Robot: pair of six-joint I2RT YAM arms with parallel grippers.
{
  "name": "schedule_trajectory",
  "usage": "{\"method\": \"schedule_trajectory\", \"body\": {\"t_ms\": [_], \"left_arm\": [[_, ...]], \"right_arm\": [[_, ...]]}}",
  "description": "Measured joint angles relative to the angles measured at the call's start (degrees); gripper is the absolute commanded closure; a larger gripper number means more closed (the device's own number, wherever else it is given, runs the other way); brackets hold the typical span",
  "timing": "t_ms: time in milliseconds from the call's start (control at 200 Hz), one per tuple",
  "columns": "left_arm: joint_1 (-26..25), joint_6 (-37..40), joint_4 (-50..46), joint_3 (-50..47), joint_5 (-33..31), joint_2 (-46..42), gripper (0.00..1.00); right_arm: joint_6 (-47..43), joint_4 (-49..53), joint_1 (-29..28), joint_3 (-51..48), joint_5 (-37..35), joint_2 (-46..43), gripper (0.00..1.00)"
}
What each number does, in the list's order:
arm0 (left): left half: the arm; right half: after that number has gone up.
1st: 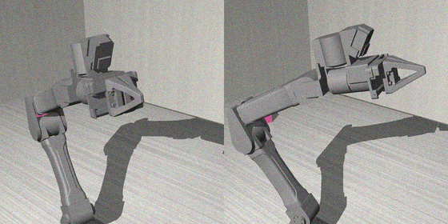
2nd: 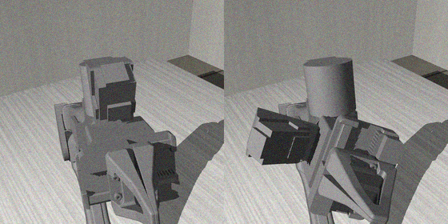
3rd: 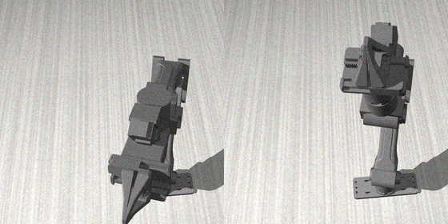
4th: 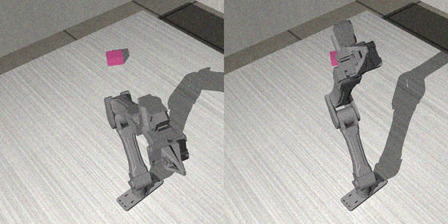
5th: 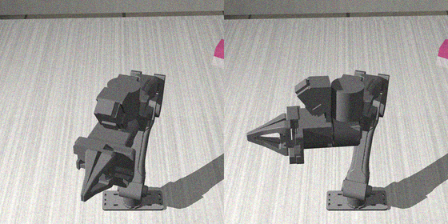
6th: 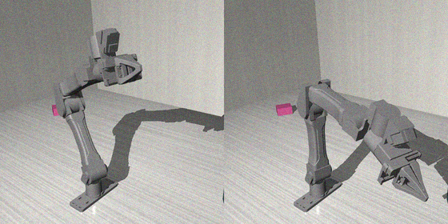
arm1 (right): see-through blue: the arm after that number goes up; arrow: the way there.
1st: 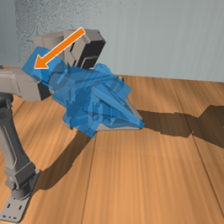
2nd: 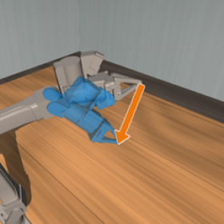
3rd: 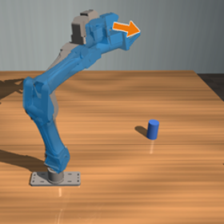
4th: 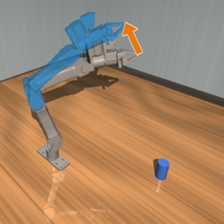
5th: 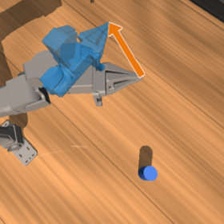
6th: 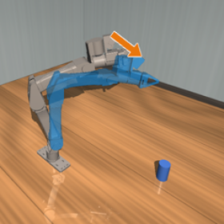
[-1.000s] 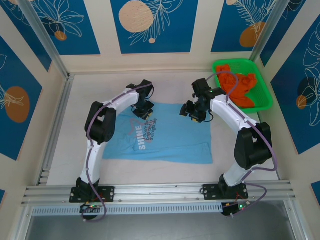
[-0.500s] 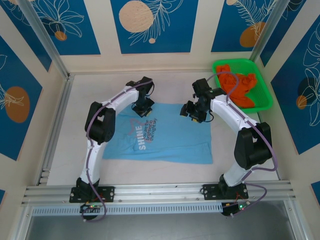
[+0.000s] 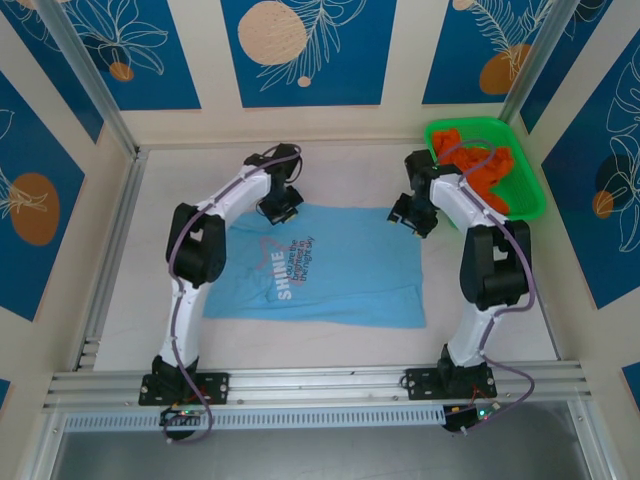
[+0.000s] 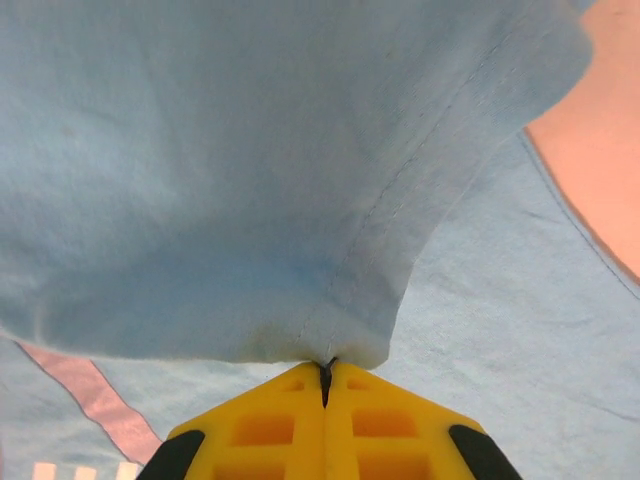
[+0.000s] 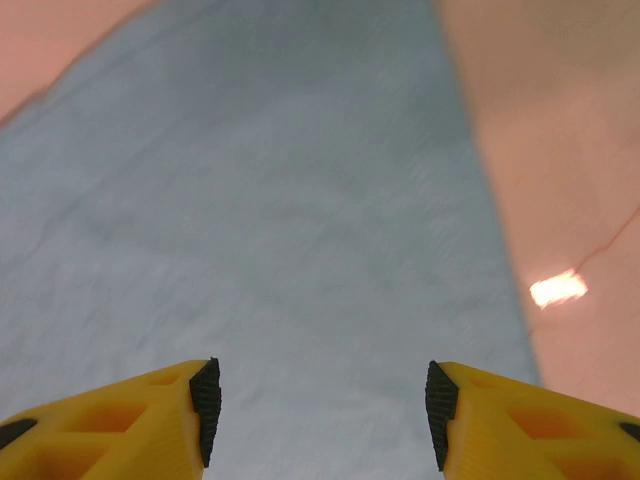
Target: Fold and stack the t-shirts
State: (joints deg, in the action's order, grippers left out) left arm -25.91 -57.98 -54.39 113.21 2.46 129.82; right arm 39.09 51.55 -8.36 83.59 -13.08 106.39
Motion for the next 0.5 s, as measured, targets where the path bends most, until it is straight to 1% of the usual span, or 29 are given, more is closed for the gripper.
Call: {"method": "schedule_trajectory", "body": {"t_ms": [105,235,285,335,500], "left_arm": [[0.8,5.5,0.2,0.0,-0.7,-1.1,1.00],[2.7,11.5,1.9,-1.3,-0.8,-4.6,1.00],[3.8,12.4,2.8,-2.4,-0.2,-6.4,1.00],[4.8,13.2,3.4,-3.2,0.3,-7.7,1.00],[6.6,13.6,5.1,-4.4,1.4,-9.8,1.00]], "right_arm": [[-1.7,0.4,1.9,5.4,-3.4,5.5,0.41],[-4.1,0.0,3.2,12.0,-5.7,11.0,0.43],[-4.8,-0.3,3.5,14.4,-6.3,13.0,0.45],[-5.2,-0.6,3.6,16.4,-6.8,14.7,0.49],[-6.1,-2.3,3.7,19.3,-9.2,19.4,0.52]]}}
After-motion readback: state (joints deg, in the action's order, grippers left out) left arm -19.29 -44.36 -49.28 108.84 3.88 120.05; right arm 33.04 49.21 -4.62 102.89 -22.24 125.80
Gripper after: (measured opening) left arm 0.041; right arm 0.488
